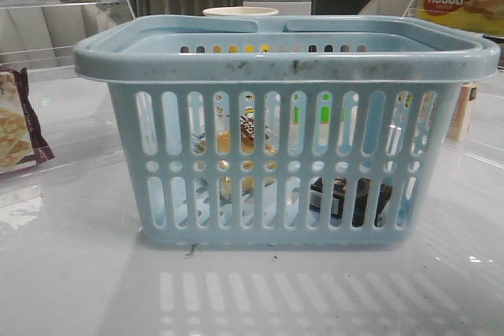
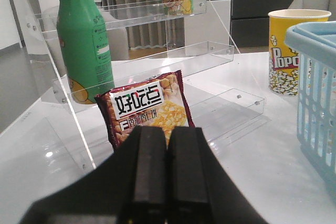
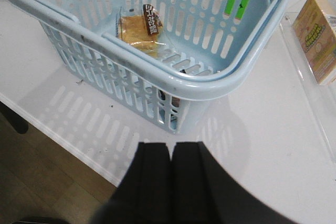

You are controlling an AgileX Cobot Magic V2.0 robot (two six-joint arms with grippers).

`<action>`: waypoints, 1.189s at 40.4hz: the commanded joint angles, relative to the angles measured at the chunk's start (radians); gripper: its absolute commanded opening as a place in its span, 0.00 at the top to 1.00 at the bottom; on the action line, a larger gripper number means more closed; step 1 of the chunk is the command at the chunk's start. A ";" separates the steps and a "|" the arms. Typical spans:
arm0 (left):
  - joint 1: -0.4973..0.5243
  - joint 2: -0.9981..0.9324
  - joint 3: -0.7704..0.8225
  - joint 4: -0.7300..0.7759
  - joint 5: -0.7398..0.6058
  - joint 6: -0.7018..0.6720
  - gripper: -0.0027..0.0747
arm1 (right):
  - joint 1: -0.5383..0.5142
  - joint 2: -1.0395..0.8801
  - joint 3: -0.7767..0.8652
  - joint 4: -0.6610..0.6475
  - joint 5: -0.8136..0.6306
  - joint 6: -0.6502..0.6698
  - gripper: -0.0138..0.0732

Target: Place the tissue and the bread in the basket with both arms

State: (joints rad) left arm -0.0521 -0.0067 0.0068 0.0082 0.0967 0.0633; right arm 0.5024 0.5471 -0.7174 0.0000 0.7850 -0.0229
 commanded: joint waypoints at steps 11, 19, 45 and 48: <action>0.002 -0.019 0.001 -0.008 -0.087 -0.011 0.85 | -0.009 -0.024 -0.002 -0.028 -0.107 -0.002 0.78; 0.002 -0.019 0.001 -0.008 -0.087 -0.011 0.85 | -0.213 -0.191 0.250 -0.038 -0.432 -0.002 0.78; 0.002 -0.017 0.001 -0.008 -0.087 -0.011 0.85 | -0.470 -0.576 0.747 -0.038 -0.889 -0.002 0.78; 0.002 -0.017 0.001 -0.008 -0.087 -0.011 0.85 | -0.470 -0.576 0.747 -0.038 -0.888 -0.002 0.78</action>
State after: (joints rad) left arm -0.0521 -0.0067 0.0068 0.0082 0.0967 0.0633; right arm 0.0374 -0.0097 0.0286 -0.0315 0.0000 -0.0229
